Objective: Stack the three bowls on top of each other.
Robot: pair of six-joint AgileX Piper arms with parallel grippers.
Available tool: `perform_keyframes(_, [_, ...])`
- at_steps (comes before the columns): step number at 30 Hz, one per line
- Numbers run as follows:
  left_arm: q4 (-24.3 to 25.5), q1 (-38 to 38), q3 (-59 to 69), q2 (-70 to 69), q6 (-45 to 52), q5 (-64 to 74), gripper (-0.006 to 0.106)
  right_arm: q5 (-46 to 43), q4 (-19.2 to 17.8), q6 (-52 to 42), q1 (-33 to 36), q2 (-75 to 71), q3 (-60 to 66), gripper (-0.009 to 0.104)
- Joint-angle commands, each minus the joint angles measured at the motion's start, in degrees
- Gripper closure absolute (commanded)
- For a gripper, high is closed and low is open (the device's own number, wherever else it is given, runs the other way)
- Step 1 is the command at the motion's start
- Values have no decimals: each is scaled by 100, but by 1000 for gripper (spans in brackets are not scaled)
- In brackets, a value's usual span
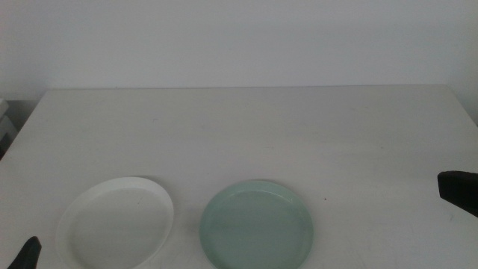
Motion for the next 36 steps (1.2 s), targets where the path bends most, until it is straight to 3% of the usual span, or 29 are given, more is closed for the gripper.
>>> perform_keyframes(1, [29, 87, -27, -72, -22, -447, -4, -387, 5, -53, 13, 5, -131, 38])
perform_keyframes(4, [-13, 400, -47, -72, -87, -469, -4, -387, 5, -53, 13, 5, -131, 38])
perform_keyframes(11, [-669, 1101, -951, 621, -337, 90, -4, -387, 5, -53, 13, 5, -131, 38])
perform_keyframes(17, [-1046, 1518, -2728, 2262, -331, 2152, -4, -387, 5, -53, 13, 5, -131, 38])
perform_keyframes(26, [-1111, 1537, -4858, 4372, -326, 5122, -4, -387, 5, -53, 13, 5, -131, 38])
perform_keyframes(36, [-1100, 1537, -5004, 5229, -318, 4933, -4, -387, 5, -53, 13, 5, -131, 38])
